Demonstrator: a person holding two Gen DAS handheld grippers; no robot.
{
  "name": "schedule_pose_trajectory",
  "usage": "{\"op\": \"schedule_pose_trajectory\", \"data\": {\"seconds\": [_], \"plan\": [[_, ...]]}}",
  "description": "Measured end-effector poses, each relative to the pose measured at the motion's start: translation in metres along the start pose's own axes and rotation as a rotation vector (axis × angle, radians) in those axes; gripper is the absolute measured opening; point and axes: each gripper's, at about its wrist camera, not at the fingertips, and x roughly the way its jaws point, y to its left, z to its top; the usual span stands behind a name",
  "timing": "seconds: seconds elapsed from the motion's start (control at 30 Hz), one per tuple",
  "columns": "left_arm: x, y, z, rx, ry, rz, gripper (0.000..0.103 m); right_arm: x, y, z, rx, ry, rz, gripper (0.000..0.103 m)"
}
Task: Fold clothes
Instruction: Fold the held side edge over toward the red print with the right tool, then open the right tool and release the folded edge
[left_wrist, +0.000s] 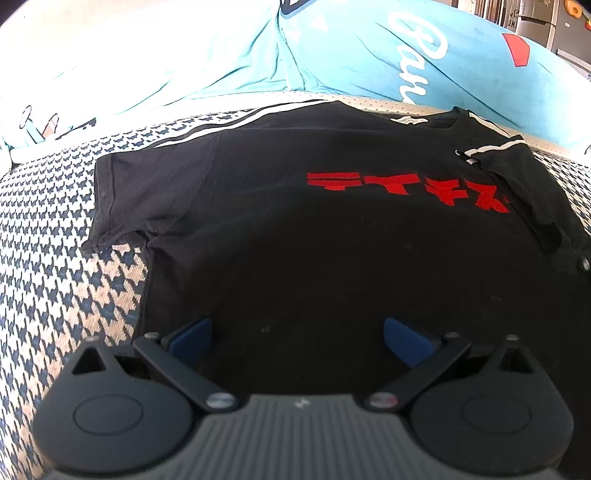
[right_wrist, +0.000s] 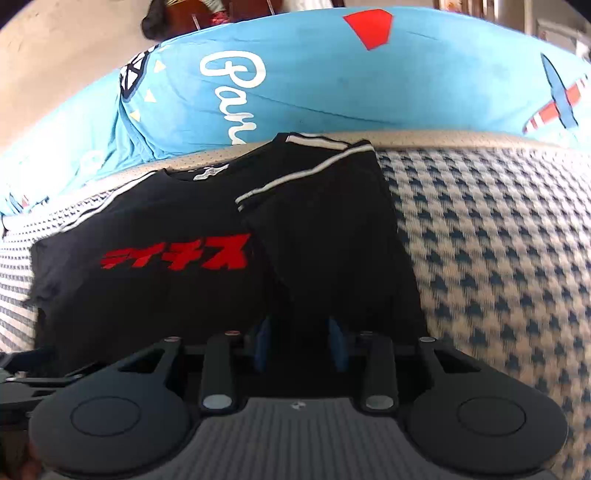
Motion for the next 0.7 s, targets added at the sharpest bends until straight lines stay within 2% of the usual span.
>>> {"op": "schedule_pose_trajectory", "data": {"seconds": [0.07, 0.3, 0.5, 0.7], "plan": [[0.000, 0.001, 0.000, -0.003, -0.001, -0.003, 0.103, -0.007, 0.004, -0.007, 0.028, 0.006, 0.040, 0.036], [-0.007, 0.008, 0.006, -0.023, -0.011, 0.006, 0.103, -0.015, 0.025, -0.021, -0.002, 0.008, 0.066, 0.039], [-0.013, 0.028, 0.017, -0.073, -0.054, 0.029, 0.103, -0.005, 0.029, -0.023, -0.004, 0.036, 0.049, 0.041], [-0.013, 0.052, 0.029, -0.122, -0.089, 0.070, 0.103, 0.000, 0.041, -0.029, -0.056, 0.043, 0.048, 0.057]]}}
